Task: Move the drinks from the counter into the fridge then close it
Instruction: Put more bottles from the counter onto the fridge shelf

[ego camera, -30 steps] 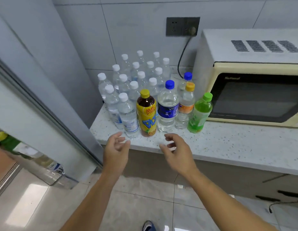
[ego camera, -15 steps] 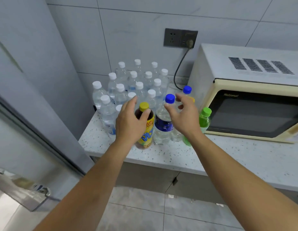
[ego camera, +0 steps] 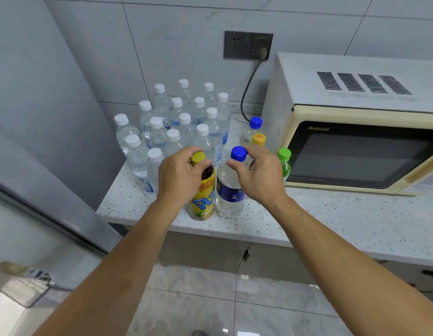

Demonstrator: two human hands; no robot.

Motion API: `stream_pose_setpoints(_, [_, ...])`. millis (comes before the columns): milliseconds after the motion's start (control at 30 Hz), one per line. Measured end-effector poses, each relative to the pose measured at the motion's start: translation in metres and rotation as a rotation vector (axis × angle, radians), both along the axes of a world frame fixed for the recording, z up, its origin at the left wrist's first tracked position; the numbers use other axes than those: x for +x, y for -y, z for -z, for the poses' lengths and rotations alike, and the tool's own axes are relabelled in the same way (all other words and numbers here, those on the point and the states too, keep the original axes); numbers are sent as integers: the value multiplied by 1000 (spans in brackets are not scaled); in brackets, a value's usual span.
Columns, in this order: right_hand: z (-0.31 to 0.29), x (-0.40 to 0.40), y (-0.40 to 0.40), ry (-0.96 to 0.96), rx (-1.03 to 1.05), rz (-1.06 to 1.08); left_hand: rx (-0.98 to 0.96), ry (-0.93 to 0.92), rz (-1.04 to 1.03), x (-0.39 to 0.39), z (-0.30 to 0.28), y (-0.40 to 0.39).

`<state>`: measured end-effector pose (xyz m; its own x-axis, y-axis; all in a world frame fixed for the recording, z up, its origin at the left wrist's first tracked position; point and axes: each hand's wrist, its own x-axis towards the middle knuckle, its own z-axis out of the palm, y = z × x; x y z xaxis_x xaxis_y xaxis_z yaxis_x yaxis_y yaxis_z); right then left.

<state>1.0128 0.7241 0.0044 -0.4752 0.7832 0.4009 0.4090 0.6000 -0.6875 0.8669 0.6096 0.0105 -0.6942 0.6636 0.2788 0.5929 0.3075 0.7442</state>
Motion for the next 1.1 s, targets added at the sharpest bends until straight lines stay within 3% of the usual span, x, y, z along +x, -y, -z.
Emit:
stream_pose_setpoints(167, [-3,9,-3,1,-71,0,-23,7,45,6,12,5])
stream_pose_setpoints(400, [30,15,11,-107,-258,-102,51,383,195,8,70,19])
stream_pose_setpoints(600, [53,7,21,-139,-243,-69,48,507,161,0,104,13])
stream_pose_setpoints(833, [69,12,35,-344,-380,43,124,571,94,6,112,18])
stream_pose_setpoints(1100, [69,40,64,-400,-430,-20,238,771,-37,41,112,95])
